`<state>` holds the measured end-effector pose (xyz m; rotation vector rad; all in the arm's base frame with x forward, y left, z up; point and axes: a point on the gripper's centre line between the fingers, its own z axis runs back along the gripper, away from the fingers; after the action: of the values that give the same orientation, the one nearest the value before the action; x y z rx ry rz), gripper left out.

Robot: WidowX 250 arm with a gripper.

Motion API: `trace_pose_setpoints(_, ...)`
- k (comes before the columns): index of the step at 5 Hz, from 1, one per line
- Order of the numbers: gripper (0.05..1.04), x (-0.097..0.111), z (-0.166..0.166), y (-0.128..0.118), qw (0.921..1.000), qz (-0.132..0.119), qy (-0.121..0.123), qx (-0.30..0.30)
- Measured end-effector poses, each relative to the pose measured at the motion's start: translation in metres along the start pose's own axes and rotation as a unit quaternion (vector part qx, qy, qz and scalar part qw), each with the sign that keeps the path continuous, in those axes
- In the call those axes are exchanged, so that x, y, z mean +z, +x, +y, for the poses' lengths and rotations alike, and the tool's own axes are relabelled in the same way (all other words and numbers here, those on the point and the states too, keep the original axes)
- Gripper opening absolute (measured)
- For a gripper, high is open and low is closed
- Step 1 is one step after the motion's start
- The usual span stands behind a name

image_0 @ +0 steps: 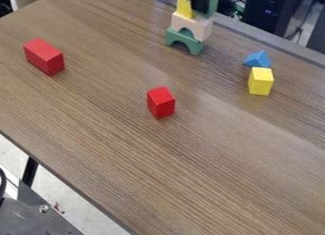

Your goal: Put the green cube on top of the arch, bedside the yellow cube

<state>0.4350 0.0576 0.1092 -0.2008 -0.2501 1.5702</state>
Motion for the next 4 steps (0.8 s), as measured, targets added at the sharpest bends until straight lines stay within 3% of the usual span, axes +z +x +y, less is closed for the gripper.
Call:
trace_pose_setpoints(1,0.938,-0.0012,0.0010,0.0012,0.9999,0.010,0.002,-0.005)
trace_pose_setpoints(2,1.003,-0.0012,0.0013,0.0039,0.9999,0.009,0.002,-0.007)
trace_pose_setpoints(4,0.998,-0.0012,0.0008,0.0036,0.9998,0.011,0.000,-0.015)
